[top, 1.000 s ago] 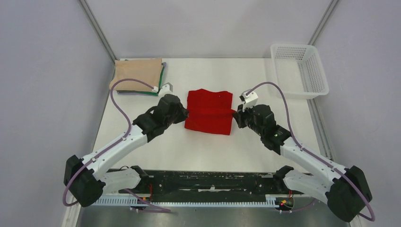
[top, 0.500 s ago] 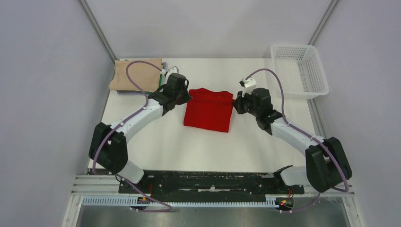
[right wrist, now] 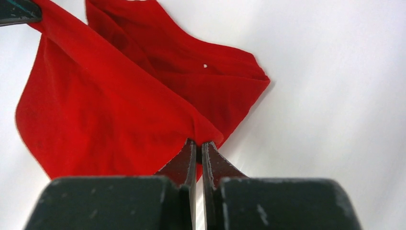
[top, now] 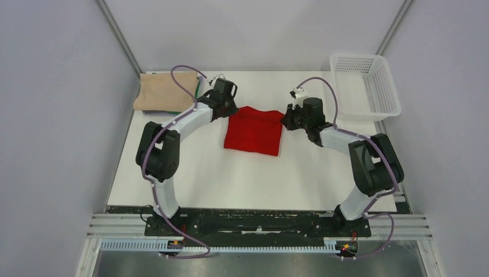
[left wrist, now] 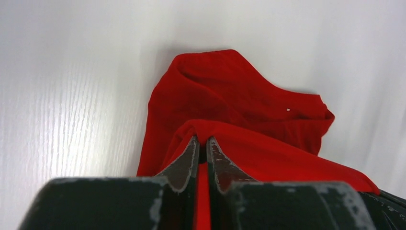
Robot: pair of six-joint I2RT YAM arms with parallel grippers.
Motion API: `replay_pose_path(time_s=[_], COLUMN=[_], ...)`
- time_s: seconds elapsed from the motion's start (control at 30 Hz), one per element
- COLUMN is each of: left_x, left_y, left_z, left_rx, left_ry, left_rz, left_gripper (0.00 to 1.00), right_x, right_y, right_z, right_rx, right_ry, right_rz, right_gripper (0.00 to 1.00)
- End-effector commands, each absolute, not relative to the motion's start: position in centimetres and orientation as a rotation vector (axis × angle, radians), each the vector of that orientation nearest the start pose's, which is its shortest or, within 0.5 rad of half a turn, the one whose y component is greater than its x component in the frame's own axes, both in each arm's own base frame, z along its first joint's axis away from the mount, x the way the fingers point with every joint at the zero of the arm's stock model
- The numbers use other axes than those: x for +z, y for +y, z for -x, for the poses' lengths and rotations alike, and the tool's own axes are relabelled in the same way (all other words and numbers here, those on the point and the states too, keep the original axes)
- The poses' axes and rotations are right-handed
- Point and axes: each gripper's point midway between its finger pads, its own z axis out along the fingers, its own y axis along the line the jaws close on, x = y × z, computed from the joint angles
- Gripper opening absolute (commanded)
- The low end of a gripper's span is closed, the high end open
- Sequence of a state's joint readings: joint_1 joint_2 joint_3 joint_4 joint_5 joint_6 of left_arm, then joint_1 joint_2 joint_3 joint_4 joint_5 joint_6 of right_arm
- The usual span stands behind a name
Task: Fold and stack the t-shirts
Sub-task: Fold the long partially folded tshirt into a neat square, then smooth out wrinkles on the folded tshirt
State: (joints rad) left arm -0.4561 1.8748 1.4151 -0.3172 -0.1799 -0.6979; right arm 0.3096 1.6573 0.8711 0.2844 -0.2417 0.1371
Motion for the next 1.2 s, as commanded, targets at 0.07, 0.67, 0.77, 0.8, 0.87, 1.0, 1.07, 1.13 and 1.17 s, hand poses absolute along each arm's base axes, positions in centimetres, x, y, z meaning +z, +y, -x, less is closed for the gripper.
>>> replay_pose_path(time_s=[0.07, 0.67, 0.77, 0.8, 0.87, 1.0, 1.07, 1.13, 1.17], left_x=[11.5, 14.4, 11.9, 10.3, 8.0, 4.5, 3.2, 2.6, 2.0], left_y=[-20.7, -29.7, -30.0, -29.8, -29.5, -28.4, -28.2, -28.0, -27.8], left_z=[-48.9, -47.3, -48.8, -49.1, -49.4, -48.4, -47.0, -45.1, -44.0], left_rx=[-0.305, -0.929, -0.893, -0.858, -0.807, -0.731, -0.733, -0.764, -0.777], left_ry=[2.304, 2.279, 2.335, 2.379, 2.437, 2.537, 2.577, 2.604, 2.616], left_rz=[0.347, 0.005, 0.046, 0.069, 0.101, 0.159, 0.169, 0.16, 0.169], left_gripper=[0.37, 1.0, 1.0, 1.0, 1.0, 1.0, 1.0, 1.0, 1.0], right_x=[10.1, 13.6, 12.4, 12.2, 10.4, 6.7, 5.0, 3.7, 3.4], right_y=[17.2, 22.4, 23.9, 24.3, 24.9, 26.2, 26.6, 26.7, 26.7], right_z=[-46.6, -41.9, -42.8, -43.4, -44.4, -44.7, -44.0, -42.5, -41.7], right_rx=[0.473, 0.908, 0.969, 0.975, 0.987, 0.994, 0.987, 0.979, 0.973], right_ry=[1.993, 1.873, 1.898, 1.903, 1.941, 2.029, 2.077, 2.114, 2.124], right_rz=[0.248, 0.392, 0.399, 0.396, 0.386, 0.394, 0.395, 0.411, 0.418], right_gripper=[0.17, 0.98, 0.98, 0.98, 0.98, 0.98, 0.98, 0.98, 0.98])
